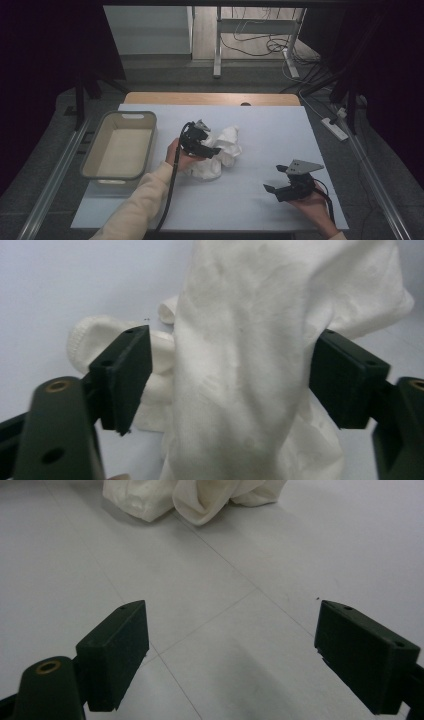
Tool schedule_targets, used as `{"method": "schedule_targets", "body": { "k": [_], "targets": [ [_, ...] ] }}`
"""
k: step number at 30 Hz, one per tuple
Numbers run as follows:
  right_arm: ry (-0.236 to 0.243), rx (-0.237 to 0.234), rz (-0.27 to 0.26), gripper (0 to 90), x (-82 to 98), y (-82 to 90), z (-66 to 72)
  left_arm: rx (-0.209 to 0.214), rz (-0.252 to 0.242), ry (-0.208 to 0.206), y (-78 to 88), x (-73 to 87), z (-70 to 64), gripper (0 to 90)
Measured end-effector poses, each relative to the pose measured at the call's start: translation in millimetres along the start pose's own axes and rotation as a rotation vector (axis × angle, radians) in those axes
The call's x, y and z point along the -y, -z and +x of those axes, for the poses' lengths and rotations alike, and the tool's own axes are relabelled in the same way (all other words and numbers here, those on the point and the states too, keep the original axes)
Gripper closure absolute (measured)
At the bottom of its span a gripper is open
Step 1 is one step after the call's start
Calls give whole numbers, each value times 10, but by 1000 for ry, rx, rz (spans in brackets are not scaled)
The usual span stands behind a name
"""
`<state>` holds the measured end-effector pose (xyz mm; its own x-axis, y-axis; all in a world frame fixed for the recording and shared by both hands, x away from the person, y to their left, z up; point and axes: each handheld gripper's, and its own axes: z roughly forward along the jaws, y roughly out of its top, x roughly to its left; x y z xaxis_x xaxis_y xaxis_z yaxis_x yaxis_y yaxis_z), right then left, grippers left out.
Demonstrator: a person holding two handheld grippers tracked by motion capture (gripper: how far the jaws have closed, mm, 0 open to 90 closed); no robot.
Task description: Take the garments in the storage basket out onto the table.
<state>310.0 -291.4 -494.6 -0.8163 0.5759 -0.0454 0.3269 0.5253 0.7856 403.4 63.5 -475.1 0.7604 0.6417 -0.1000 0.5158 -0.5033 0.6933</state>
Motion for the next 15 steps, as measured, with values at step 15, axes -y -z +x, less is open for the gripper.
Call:
{"method": "schedule_targets", "body": {
  "k": [15],
  "targets": [
    [-1,0,0,139,3,7,6,13,-98,-12,254,-48,-23,168]
  ]
}}
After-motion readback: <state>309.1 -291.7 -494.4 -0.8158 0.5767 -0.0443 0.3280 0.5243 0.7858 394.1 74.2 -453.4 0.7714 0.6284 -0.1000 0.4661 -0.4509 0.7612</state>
